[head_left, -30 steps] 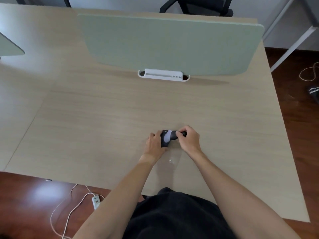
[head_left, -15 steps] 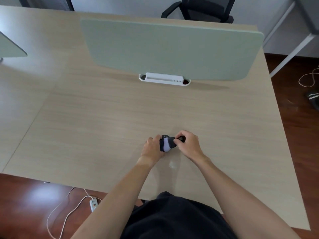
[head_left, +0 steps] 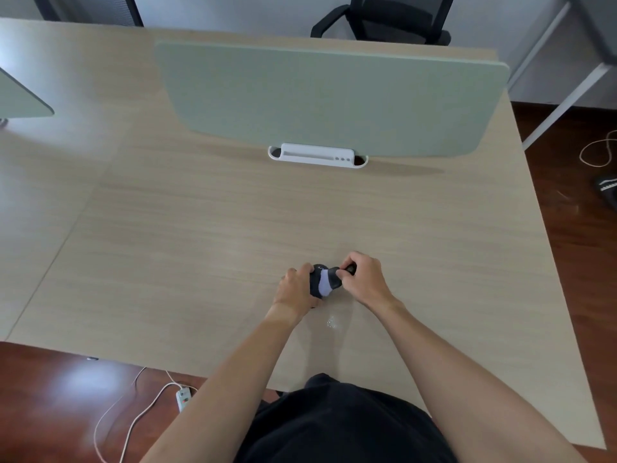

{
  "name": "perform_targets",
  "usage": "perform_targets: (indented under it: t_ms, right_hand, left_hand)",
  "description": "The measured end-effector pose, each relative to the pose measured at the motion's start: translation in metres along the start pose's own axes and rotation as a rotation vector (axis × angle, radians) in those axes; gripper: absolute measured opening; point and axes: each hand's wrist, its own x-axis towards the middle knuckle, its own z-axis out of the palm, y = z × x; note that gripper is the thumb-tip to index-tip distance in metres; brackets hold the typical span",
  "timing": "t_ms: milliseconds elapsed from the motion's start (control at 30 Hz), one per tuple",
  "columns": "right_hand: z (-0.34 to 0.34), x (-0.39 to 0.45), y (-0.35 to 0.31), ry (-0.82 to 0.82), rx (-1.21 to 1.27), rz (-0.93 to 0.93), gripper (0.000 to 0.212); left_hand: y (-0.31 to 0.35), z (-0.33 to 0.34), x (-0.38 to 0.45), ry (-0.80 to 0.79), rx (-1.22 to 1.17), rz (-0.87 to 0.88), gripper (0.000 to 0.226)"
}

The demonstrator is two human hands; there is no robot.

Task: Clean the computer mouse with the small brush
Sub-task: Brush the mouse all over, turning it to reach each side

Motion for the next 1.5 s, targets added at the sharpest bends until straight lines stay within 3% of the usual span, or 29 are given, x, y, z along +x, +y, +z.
perform_targets:
  t_ms: [267,467,600,700,800,867,933,1067,1167,1233,1400,1500]
  right_hand:
    - [0.001,0.008,-0.002,0.261,0.111,0.016,0.004]
    - [0.005,-0.001,0.002,-0.049,0.118,0.063,0.005]
    - [0.008,0.005,0.006,0.165,-0.011,0.077,0.004]
    - [0.001,0.009,-0.001,0.215,0.004,0.072,0.002]
    - [-0.005,0.008,-0.018,0.055,0.128,0.079,0.005]
    - [-0.003,0.007,-0.021,-0.146,0.082,0.091,0.006]
    - [0.001,0.008,-0.015,-0.205,0.02,0.085,0.008]
    - [-0.001,0.011,-0.004,0.056,-0.064,0.072,0.007]
    - [-0.007,0.011,-0.005,0.18,-0.092,0.045,0.011]
    - [-0.007,0.009,-0.011,0.134,-0.012,0.063,0.012]
    - [0.014,0.007,-0.026,-0.265,-0.059,0.029,0.017]
    - [0.014,0.012,-0.025,-0.246,-0.047,0.021,0.015]
  left_hand:
    - [-0.001,0.004,0.002,-0.003,0.001,-0.011,0.069]
    - [-0.001,0.002,0.003,0.004,-0.026,-0.003,0.066]
    - [-0.001,0.002,0.003,0.004,0.003,0.019,0.069]
    - [-0.002,0.0,0.006,-0.02,0.025,0.046,0.069]
    - [0.0,-0.002,0.008,-0.016,0.054,0.071,0.056]
    - [0.001,-0.003,0.008,0.005,0.019,0.074,0.045]
    - [0.0,-0.003,0.009,0.0,0.0,0.086,0.047]
    - [-0.007,-0.007,0.008,-0.021,-0.013,0.078,0.059]
    - [-0.01,-0.005,0.004,0.021,-0.039,0.083,0.055]
    - [-0.014,0.001,0.002,0.076,-0.054,0.083,0.053]
    - [-0.02,0.008,-0.001,0.144,-0.208,0.026,0.06]
    - [-0.024,0.008,0.002,0.15,-0.23,0.037,0.064]
